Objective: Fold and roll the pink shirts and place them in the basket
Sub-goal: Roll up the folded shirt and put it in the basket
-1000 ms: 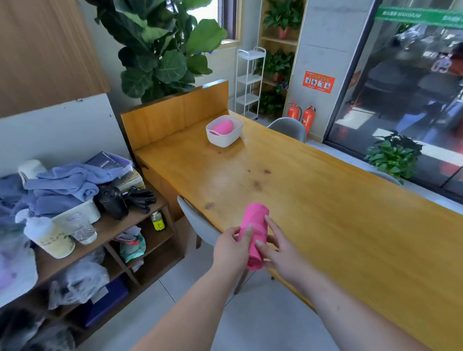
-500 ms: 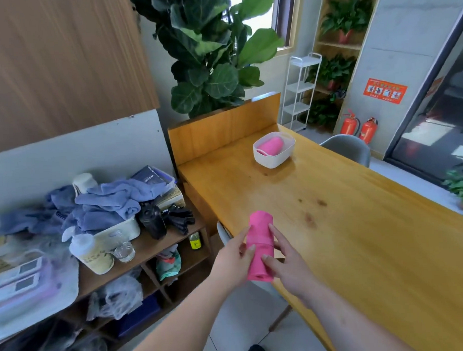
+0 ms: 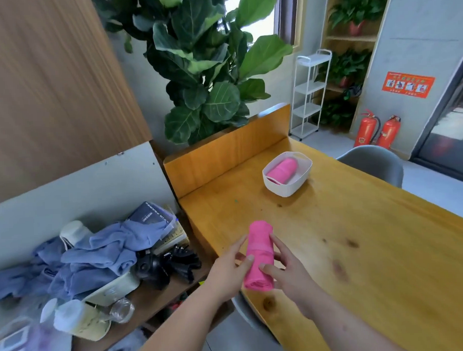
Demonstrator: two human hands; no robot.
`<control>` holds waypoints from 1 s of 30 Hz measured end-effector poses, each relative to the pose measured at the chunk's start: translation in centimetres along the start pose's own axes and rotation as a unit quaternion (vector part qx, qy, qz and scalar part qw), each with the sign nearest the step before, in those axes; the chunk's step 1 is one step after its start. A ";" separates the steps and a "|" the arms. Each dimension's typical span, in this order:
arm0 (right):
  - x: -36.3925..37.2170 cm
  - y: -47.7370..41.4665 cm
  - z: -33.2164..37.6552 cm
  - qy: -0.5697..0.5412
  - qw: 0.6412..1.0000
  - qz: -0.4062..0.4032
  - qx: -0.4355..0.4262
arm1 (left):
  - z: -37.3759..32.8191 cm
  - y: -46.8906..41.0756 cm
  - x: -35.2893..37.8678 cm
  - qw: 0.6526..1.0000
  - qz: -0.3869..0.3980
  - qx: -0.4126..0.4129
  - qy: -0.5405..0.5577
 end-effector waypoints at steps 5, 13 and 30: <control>-3.6 -2.6 2.7 -0.002 0.999 -0.036 -0.023 | -1.5 -6.1 1.2 0.998 0.047 0.011 0.035; -7.7 -7.6 6.8 0.015 0.992 -0.120 -0.028 | -1.5 -17.0 2.2 0.994 0.075 0.049 0.064; -14.9 -23.2 16.6 0.114 0.946 -0.298 0.052 | -2.1 -38.9 1.1 0.973 0.205 0.095 0.056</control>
Point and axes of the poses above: each hand's wrist, its own y-axis away from the middle knuckle, its own x-axis out of the palm, z = x × y, the point moved 7 cm from there along -y, towards the middle knuckle, and after that the axes turned 12 degrees about x, right-handed, at the moved point
